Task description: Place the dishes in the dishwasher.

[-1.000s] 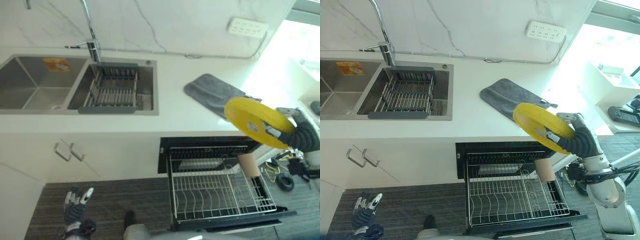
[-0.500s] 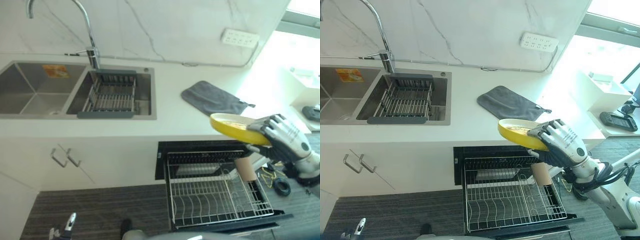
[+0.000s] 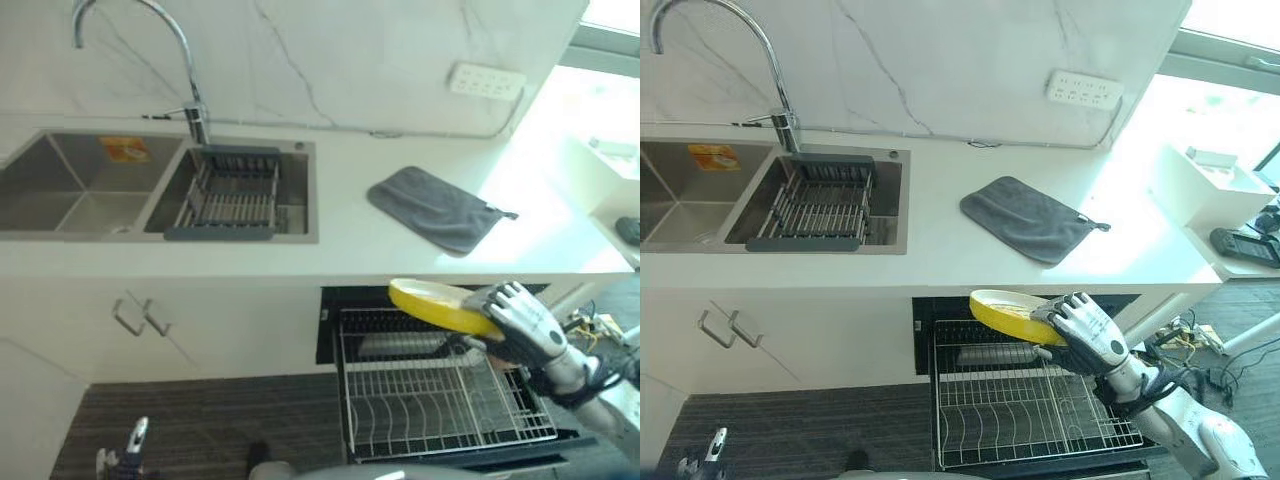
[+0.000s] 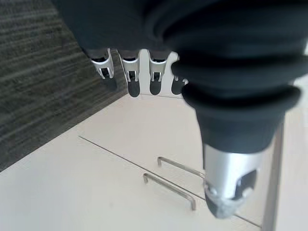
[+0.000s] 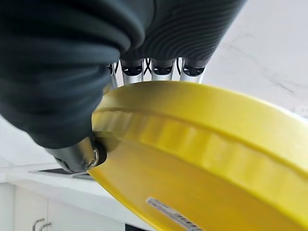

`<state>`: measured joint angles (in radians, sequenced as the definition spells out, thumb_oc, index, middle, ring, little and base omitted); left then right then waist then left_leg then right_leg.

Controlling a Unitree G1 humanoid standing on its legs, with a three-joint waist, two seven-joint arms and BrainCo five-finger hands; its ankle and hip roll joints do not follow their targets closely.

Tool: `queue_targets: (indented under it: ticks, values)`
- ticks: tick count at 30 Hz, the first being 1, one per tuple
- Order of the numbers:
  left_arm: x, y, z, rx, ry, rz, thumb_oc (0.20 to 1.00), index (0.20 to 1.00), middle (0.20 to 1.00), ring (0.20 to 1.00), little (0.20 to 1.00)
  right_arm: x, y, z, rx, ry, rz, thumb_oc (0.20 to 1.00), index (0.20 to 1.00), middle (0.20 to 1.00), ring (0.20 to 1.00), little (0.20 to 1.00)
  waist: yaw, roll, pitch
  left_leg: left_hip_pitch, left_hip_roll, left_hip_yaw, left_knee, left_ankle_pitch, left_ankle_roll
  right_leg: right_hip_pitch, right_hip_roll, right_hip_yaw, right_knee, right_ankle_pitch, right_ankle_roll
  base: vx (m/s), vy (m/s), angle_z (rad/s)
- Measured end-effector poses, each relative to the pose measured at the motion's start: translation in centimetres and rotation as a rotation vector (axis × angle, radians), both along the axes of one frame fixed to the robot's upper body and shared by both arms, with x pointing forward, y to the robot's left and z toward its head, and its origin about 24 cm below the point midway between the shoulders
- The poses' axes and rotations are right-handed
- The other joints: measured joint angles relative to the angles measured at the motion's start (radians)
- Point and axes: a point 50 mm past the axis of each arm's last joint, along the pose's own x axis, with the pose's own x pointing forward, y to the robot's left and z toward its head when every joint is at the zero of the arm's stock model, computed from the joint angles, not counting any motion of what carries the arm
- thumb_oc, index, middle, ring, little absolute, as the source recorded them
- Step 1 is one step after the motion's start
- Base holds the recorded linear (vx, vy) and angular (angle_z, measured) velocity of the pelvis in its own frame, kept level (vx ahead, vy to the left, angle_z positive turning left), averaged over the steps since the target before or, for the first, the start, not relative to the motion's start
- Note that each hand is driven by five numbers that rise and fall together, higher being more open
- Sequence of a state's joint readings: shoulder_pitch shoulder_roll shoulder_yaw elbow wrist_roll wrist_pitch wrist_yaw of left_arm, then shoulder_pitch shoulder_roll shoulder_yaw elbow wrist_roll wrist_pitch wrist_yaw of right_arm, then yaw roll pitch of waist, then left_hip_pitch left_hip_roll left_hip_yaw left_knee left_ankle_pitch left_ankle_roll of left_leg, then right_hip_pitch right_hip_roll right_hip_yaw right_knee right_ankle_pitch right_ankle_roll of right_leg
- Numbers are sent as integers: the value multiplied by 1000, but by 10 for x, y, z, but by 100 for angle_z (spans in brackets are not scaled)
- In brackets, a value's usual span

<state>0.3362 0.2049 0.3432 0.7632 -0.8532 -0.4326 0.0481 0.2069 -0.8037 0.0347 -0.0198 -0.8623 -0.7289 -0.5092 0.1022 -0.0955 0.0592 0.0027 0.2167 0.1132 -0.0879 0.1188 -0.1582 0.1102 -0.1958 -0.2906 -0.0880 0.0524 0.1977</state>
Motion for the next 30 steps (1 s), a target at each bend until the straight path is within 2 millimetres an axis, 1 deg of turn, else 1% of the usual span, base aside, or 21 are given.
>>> queue_targets:
  ticks: [2,3,4,5,6,7,8,10,13,15,16,17,18,19,20,21,24,25,26,27,30]
  values:
    - [3,2,1,-3,-16,16,1000,1000,1000,1000,1000,0,-4,-2,10,-5,-21,200,200,200,200,200,10,3,29,-24,5,-13,36,-1,-9,-10,2,-4,19,-11,8,-208,-155,15]
    - [16,3,4,-8,-60,24,1000,1000,1000,1000,1000,1,-8,1,5,-36,-35,200,200,200,200,200,9,18,86,-92,15,-47,104,-21,-13,-54,4,-19,67,-31,-5,-219,-120,26]
    - [22,4,6,-7,-75,20,1000,1000,1000,1000,1000,1,-10,3,-5,-51,-33,200,200,200,200,200,10,21,104,-116,18,-53,122,-31,-11,-76,4,-19,86,-41,-18,-120,-37,23]
    - [28,5,7,-9,-92,25,1000,1000,1000,1000,1000,3,-10,5,-27,-72,-22,200,200,200,200,200,13,34,140,-143,20,-58,141,-36,-10,-101,-1,-19,105,-41,-19,-138,-14,0]
    - [34,5,8,-13,-103,26,1000,1000,1000,1000,1000,7,-9,9,-43,-101,-7,200,200,200,200,200,13,36,176,-164,19,-58,161,-38,-9,-127,-8,-12,132,-44,-22,-95,20,-11]
    - [39,6,10,-9,-107,14,1000,1000,1000,1000,1000,10,-7,11,-50,-125,6,200,200,200,200,200,13,48,214,-184,12,-56,174,-40,-6,-161,-19,5,155,-44,-22,-88,55,-17]
    - [44,6,11,-8,-116,16,1000,1000,1000,1000,1000,15,-4,15,-68,-154,21,200,200,200,200,200,10,69,268,-197,-5,-49,199,-48,8,-174,-41,14,179,-45,-20,-91,57,-10]
    - [46,8,14,-14,-137,37,1000,1000,1000,1000,1000,17,-3,17,-94,-161,46,200,200,200,200,200,4,81,280,-214,-21,-46,227,-63,25,-195,-59,26,199,-54,-10,-108,49,-3]
    - [64,3,22,-11,-188,-27,1000,1000,1000,1000,1000,30,-9,33,-160,-221,51,200,200,200,200,200,0,103,324,-266,-41,-42,275,-76,43,-240,-79,38,235,-53,-13,-82,49,-3]
    - [72,2,29,-6,-228,-43,1000,1000,1000,1000,1000,36,-9,40,-162,-262,30,200,200,200,200,200,0,106,349,-283,-49,-43,316,-97,44,-252,-92,40,252,-66,-8,-145,68,-1]
    - [76,1,30,-16,-239,-54,1000,1000,1000,1000,1000,46,-7,46,-165,-300,40,200,200,200,200,200,0,105,362,-327,-52,-49,361,-110,51,-311,-101,62,306,-78,-2,-182,65,-13]
    - [90,-4,34,-32,-282,-65,1000,1000,1000,1000,1000,56,-7,56,-187,-341,40,200,200,200,200,200,-3,111,390,-369,-54,-51,398,-124,51,-353,-110,73,361,-88,1,-160,57,-12]
    - [110,-11,42,-49,-350,-95,1000,1000,1000,1000,1000,67,-12,59,-212,-349,-1,200,200,200,200,200,11,121,426,-414,-64,-52,440,-133,60,-410,-127,92,422,-106,3,-150,55,-3]
    - [115,-10,45,-50,-374,-94,1000,1000,1000,1000,1000,70,-14,61,-216,-354,-12,200,200,200,200,200,15,122,439,-434,-66,-53,458,-139,62,-436,-132,100,452,-115,5,-96,34,6]
    - [120,-9,49,-47,-390,-88,1000,1000,1000,1000,1000,72,-16,62,-220,-358,-24,200,200,200,200,200,21,120,450,-459,-69,-55,484,-149,63,-468,-141,107,487,-138,-7,-32,2,6]
    - [123,-9,49,-48,-393,-84,1000,1000,1000,1000,1000,73,-18,60,-226,-351,-40,200,200,200,200,200,24,119,457,-471,-73,-59,504,-157,63,-483,-149,113,515,-151,-7,-31,0,10]
    - [118,-5,47,-56,-387,-51,1000,1000,1000,1000,1000,78,-21,57,-244,-337,-54,200,200,200,200,200,27,120,458,-499,-76,-73,551,-189,73,-506,-164,114,573,-180,-4,-43,-6,10]
    - [118,-5,47,-56,-387,-51,1000,1000,1000,1000,1000,78,-21,57,-244,-337,-54,200,200,200,200,200,27,120,458,-499,-76,-73,551,-189,73,-506,-164,114,573,-180,-4,-52,6,3]
    - [118,-3,49,-49,-397,-52,1000,1000,1000,1000,1000,86,-23,61,-241,-348,-88,200,200,200,200,200,35,119,457,-533,-75,-77,562,-189,72,-548,-166,119,602,-187,-7,-37,12,1]
    - [114,-1,48,-49,-394,-48,1000,1000,1000,1000,1000,89,-28,58,-250,-334,-117,200,200,200,200,200,51,119,457,-535,-76,-77,563,-188,72,-555,-168,122,612,-192,-8,-45,12,4]
    - [109,1,46,-64,-397,-32,1000,1000,1000,1000,1000,95,-36,52,-270,-297,-166,200,200,200,200,200,57,120,456,-542,-80,-78,561,-188,72,-565,-175,120,619,-197,-7,-35,-3,3]
